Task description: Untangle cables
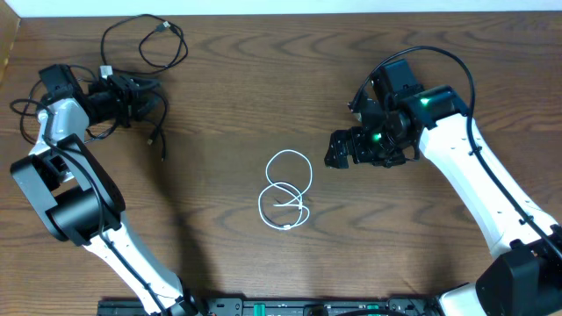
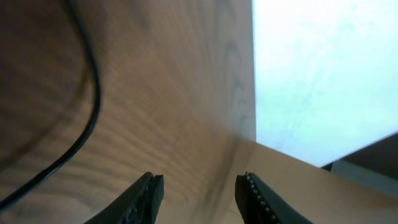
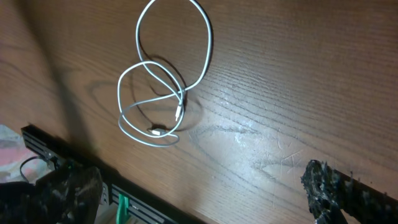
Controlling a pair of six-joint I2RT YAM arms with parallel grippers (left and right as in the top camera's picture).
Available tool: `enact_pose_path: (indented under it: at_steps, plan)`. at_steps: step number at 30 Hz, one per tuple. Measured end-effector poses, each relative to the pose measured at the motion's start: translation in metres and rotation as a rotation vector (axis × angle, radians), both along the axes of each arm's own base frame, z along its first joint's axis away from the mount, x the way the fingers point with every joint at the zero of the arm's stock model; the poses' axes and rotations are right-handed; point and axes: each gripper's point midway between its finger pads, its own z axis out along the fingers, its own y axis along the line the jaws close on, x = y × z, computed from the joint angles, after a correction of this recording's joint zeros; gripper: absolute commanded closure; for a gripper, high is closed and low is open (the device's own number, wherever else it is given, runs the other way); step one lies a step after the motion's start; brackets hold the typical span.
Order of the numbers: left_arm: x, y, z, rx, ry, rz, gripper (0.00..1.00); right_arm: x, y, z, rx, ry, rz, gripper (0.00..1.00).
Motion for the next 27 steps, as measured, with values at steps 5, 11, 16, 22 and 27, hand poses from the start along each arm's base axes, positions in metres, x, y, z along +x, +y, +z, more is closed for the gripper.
enact_pose_path:
  at_steps: [5, 11, 16, 22, 27]
  plan:
    - [-0.021, 0.008, -0.03, 0.098, 0.179, 0.038, 0.56, 0.002, 0.0, 0.0, 0.002, -0.006, 0.0, 0.01]
    - [-0.041, 0.04, -0.051, 0.36, 0.304, 0.077, 0.52, 0.005, 0.002, 0.001, 0.009, -0.024, 0.001, 0.01]
    - [-0.048, 0.069, -0.032, 0.569, 0.326, 0.136, 0.52, 0.009, 0.006, 0.003, 0.018, -0.048, 0.008, 0.01]
    - [-0.037, 0.063, -0.037, 0.711, 0.329, 0.12, 0.51, 0.005, 0.019, 0.003, 0.024, -0.06, 0.046, 0.01]
    - [-0.031, 0.048, -0.04, 0.79, 0.339, 0.09, 0.51, 0.002, 0.022, 0.003, 0.025, -0.06, 0.058, 0.01]
